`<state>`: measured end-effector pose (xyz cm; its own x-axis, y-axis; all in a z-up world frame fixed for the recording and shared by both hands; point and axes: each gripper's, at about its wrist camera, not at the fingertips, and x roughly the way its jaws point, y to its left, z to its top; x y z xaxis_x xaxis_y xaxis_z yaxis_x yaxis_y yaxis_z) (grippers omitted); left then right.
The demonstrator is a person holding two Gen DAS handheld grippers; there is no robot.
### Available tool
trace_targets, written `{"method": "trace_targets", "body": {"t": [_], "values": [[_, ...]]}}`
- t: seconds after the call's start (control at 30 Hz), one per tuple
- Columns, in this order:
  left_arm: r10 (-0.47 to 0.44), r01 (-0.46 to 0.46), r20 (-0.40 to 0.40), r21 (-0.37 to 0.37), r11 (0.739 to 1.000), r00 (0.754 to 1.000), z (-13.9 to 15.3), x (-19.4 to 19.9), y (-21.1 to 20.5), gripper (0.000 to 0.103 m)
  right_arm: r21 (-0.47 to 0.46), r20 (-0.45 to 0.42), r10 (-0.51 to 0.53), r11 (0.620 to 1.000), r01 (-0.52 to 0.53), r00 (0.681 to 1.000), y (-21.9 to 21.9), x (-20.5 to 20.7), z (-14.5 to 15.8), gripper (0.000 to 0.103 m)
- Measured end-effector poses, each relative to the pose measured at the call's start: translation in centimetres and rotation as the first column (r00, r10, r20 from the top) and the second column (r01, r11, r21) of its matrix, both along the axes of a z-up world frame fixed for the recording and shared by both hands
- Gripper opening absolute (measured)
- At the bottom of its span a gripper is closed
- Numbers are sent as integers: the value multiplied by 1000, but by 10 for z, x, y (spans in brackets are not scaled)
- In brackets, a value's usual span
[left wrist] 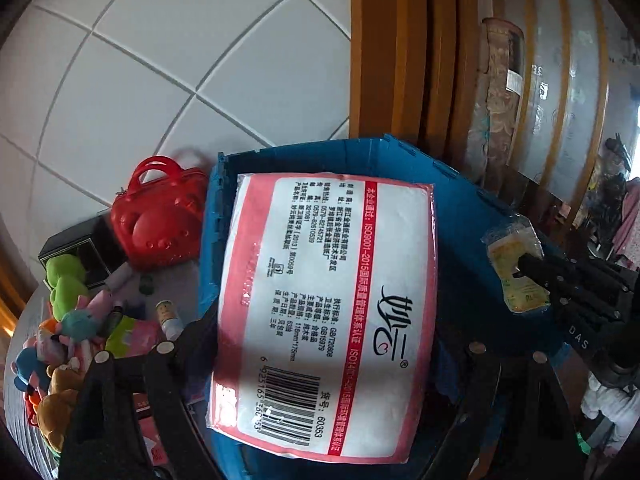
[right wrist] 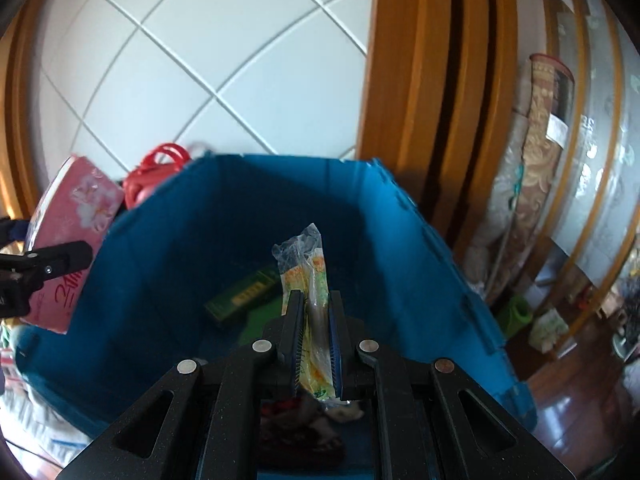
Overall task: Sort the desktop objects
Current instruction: 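Carry the tissue pack and snack packet over the blue crate, then open the left tool dropping the tissue pack while the right tool releases the packet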
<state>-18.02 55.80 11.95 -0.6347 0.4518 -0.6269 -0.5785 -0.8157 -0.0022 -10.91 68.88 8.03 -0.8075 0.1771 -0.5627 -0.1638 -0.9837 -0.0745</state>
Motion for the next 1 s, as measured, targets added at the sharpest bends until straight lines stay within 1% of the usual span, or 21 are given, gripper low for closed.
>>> {"method": "trace_targets", "body": {"t": [0.03,0.07,0.13,0.2,0.37,0.47,0.53,0.6,0.67,0.73,0.8,0.83,0.87,0.9,0.97,1.0], "values": [[-10,10,26,-6,1000,1000,-4,-3,6,87,1,8,2,1000,-2,1000,4,-3,-4,11],[-18,19,36,-17,1000,999,-7,-3,14,87,1,15,5,1000,-5,1000,12,-2,-5,11],[-20,22,24,-45,999,999,-12,-1,29,87,9,24,15,1000,-15,1000,19,-3,-9,11],[-22,24,32,-70,997,999,-17,0,41,87,17,28,20,1000,-21,999,22,-4,-13,11],[-32,38,54,-109,993,998,-30,2,52,88,24,43,31,999,-32,999,31,-11,-21,12],[-29,35,45,-140,990,999,-36,4,59,88,7,50,33,999,-33,998,36,-16,-27,12],[-20,28,57,-147,989,998,-39,2,59,88,-7,49,31,1000,-31,998,38,-19,-30,13],[-18,25,55,-135,990,998,-39,0,57,88,-13,41,25,1000,-24,999,40,-21,-30,13],[-11,18,53,-137,990,999,-41,-1,57,89,4,41,9,1000,-9,999,39,-24,-30,13],[-19,30,79,-137,990,997,-43,-3,57,89,4,53,7,1000,-7,999,39,-27,-30,14],[-29,42,97,-136,990,995,-45,-4,58,89,3,53,3,1000,-3,999,39,-27,-30,17],[-27,41,98,-142,989,995,-46,-4,59,89,4,53,-2,1000,2,999,40,-27,-30,21],[-25,39,96,-152,988,995,-47,-4,60,89,5,55,-9,1000,9,998,40,-28,-29,28],[-24,39,96,-158,987,995,-47,-4,61,89,3,57,-12,1000,12,998,40,-28,-29,33],[-29,44,97,-158,986,995,-48,-3,61,89,0,59,-7,1000,7,998,40,-28,-27,61],[-33,48,100,-149,988,994,-48,-3,60,89,8,59,-6,1000,5,998,39,-28,-26,67]]}}
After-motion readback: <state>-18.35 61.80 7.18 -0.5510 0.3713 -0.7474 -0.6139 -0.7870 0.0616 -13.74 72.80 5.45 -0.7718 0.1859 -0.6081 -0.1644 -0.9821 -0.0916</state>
